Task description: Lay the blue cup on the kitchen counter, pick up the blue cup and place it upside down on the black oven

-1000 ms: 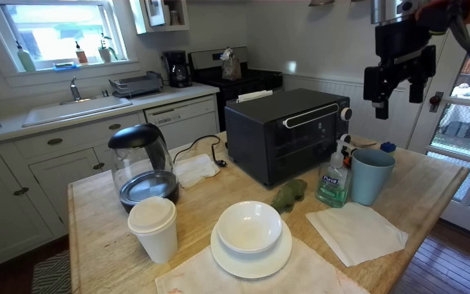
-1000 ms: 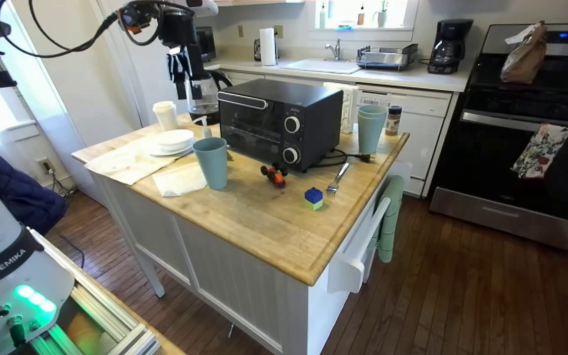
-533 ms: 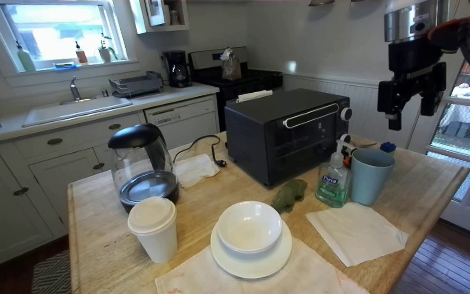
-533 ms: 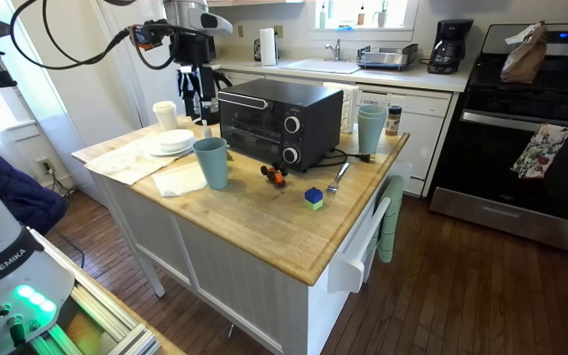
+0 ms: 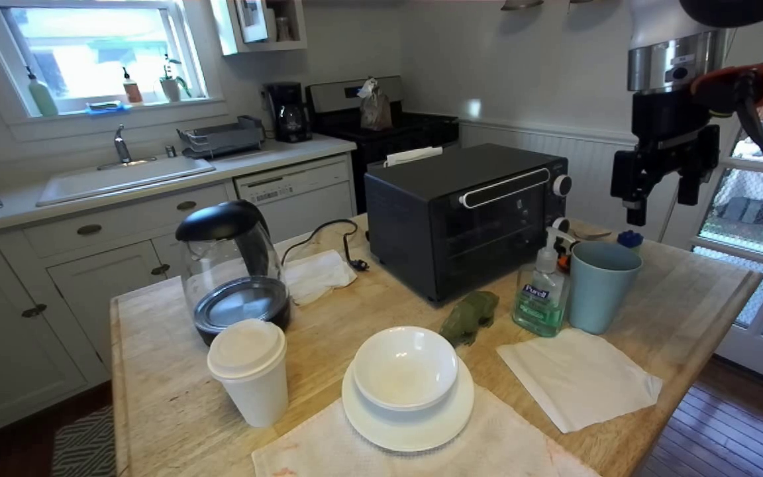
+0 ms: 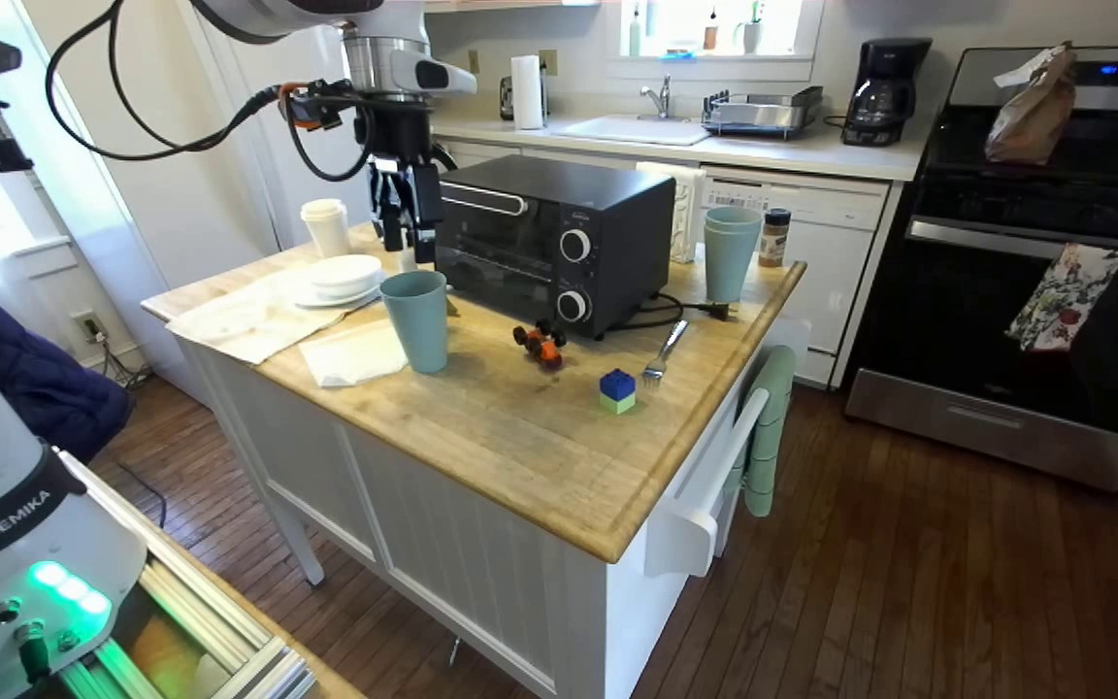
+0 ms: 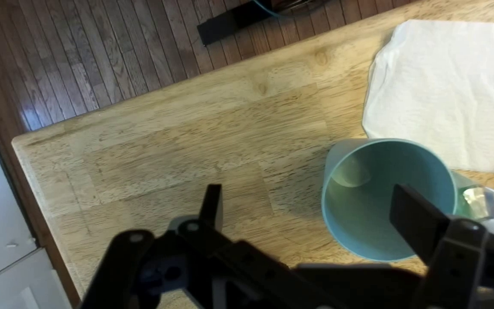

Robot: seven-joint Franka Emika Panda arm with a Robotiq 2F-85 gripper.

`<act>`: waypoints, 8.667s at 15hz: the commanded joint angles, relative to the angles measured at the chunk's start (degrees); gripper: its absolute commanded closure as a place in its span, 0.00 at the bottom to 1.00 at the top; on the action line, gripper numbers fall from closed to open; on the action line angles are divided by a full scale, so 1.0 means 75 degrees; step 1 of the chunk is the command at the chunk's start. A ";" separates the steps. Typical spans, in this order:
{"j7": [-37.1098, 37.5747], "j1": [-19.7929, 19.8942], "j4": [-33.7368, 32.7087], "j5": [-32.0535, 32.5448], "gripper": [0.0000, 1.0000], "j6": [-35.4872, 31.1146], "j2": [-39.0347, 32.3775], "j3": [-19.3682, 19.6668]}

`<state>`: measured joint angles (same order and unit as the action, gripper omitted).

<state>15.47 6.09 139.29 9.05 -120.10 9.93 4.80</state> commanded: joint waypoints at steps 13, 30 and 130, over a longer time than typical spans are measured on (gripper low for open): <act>-0.2284 0.0123 0.0015 -0.2203 0.00 -0.1261 -0.1191 0.0415; -0.1917 0.0465 -0.0332 -0.0780 0.00 -0.1475 -0.1832 0.0783; 0.2316 -0.0125 0.1043 -0.3501 0.47 -0.3916 -0.2559 0.0178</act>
<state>33.68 5.71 147.51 -16.67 -147.90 -8.71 5.73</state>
